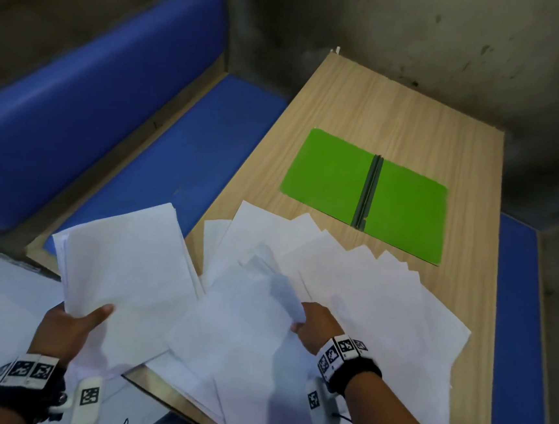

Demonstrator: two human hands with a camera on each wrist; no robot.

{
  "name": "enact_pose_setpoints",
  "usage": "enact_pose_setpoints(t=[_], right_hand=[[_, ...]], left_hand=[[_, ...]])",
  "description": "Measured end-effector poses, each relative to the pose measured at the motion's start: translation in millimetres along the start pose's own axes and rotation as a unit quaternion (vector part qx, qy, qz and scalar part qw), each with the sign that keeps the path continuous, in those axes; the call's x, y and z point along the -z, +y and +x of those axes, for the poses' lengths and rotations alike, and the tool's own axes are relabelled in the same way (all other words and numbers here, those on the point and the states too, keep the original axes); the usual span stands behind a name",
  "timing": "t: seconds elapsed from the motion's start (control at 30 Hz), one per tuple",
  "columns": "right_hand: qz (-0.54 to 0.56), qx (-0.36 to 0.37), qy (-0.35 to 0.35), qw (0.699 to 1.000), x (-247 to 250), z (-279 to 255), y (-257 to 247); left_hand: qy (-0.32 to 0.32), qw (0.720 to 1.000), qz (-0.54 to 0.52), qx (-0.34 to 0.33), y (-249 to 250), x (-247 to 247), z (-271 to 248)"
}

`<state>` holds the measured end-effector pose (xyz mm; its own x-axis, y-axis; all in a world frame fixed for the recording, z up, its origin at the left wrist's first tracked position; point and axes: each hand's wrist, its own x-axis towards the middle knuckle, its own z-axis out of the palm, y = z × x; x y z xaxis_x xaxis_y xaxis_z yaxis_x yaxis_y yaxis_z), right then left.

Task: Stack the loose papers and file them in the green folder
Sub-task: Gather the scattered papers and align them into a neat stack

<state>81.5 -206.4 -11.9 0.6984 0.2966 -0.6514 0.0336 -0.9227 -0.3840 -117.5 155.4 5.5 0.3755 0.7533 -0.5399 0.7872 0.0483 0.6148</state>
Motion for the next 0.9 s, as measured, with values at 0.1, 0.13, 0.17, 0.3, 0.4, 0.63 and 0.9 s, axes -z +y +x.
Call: enact_pose_setpoints(t=[0.1,0.13,0.17,0.3,0.4,0.63,0.9], right_hand=[[-0.108,0.035,-0.038,0.993,-2,0,-9],[-0.122,0.039,-0.047,0.991,-5,-1,-14],[-0.122,0.044,-0.053,0.990,-9,-2,-19],[-0.099,0.028,-0.040,0.994,-24,-7,-33],[-0.096,0.023,-0.038,0.994,-27,-11,-34],[0.099,0.016,0.031,0.995,7,-26,5],[0.036,-0.120,0.069,0.990,19,-45,115]], left_hand=[[0.014,1.000,0.003,0.004,0,8,2],[0.019,1.000,0.004,0.005,-1,9,2],[0.023,1.000,0.007,0.005,0,10,0],[0.027,0.999,-0.004,0.016,0,7,-4],[0.029,0.999,-0.007,0.031,-2,6,-5],[0.033,0.997,-0.061,0.039,2,15,-10],[0.006,0.996,-0.088,0.019,16,4,-24]])
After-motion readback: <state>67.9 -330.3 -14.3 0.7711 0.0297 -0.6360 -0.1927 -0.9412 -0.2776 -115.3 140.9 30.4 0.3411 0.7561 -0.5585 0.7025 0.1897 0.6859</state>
